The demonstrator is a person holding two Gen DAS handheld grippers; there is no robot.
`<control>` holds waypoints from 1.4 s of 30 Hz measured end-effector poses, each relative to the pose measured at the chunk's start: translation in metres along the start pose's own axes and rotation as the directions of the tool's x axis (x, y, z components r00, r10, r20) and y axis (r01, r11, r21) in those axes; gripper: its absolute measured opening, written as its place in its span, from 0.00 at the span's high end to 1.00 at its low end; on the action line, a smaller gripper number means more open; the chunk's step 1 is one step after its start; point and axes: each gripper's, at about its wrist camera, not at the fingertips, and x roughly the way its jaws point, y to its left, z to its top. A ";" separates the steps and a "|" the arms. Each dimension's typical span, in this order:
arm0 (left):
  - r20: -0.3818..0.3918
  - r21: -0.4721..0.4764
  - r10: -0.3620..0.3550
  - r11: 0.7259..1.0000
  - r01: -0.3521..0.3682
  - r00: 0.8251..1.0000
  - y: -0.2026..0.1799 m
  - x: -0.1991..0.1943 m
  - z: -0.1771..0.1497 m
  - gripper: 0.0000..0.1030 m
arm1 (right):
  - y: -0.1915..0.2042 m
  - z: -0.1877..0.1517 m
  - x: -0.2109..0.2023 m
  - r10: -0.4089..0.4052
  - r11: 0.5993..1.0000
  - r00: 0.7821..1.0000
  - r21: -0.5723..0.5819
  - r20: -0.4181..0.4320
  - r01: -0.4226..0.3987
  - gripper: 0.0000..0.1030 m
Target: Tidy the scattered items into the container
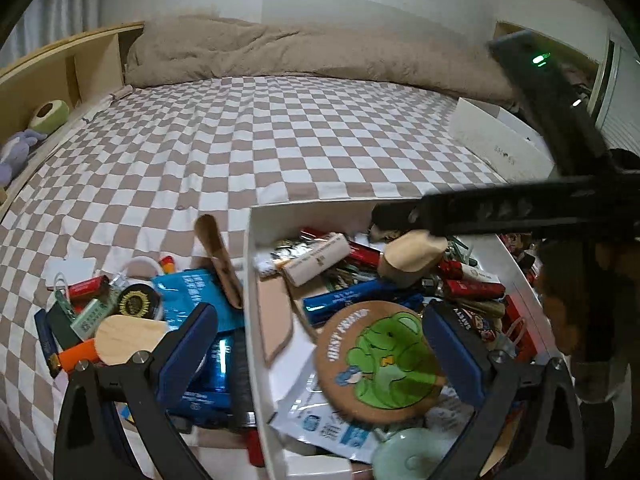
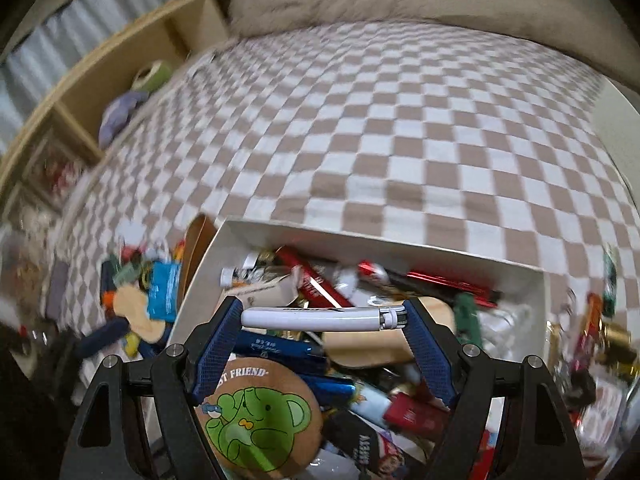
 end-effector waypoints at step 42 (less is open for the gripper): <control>0.139 -0.014 0.003 1.000 -0.001 0.990 -0.006 -0.059 0.013 0.00 | -0.007 -0.073 -0.124 -0.162 0.986 0.895 0.091 0.416 0.137 0.00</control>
